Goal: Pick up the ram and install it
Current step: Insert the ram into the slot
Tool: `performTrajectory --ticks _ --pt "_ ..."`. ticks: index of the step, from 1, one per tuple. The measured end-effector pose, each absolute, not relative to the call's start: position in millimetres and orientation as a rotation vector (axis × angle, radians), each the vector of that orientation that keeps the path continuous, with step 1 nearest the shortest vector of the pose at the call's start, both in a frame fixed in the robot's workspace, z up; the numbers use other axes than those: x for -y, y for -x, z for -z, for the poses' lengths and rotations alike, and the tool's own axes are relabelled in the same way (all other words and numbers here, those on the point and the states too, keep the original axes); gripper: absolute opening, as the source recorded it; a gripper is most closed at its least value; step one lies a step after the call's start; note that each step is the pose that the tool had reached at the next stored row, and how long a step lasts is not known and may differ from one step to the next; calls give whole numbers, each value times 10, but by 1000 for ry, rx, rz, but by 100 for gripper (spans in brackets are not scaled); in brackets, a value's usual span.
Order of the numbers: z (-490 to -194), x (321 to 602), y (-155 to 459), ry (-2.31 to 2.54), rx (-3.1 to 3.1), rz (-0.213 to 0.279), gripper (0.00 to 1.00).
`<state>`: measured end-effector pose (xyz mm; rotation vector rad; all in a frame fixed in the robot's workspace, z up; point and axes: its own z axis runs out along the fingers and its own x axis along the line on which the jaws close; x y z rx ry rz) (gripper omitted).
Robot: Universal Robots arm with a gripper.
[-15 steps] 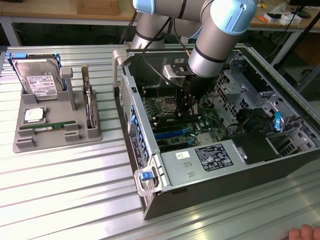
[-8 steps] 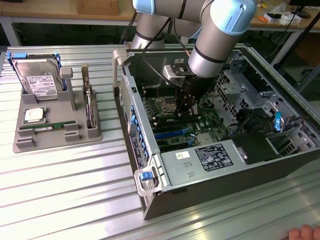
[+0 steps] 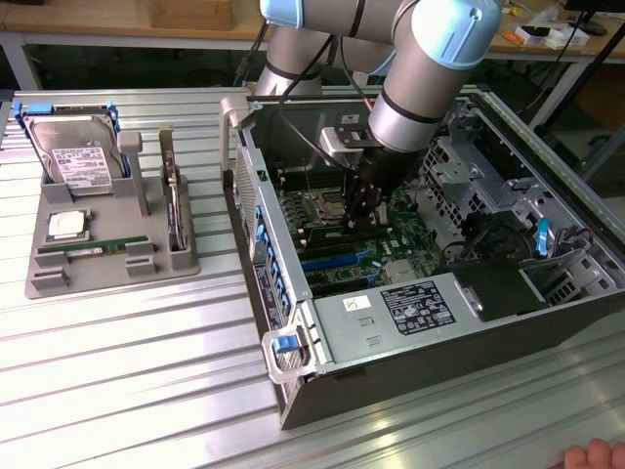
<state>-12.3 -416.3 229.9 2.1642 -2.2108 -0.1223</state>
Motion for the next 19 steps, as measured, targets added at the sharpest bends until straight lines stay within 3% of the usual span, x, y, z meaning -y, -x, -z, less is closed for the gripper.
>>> performTrajectory --ticks 19 --pt "-2255 4164 122 -2160 2207 112 13"
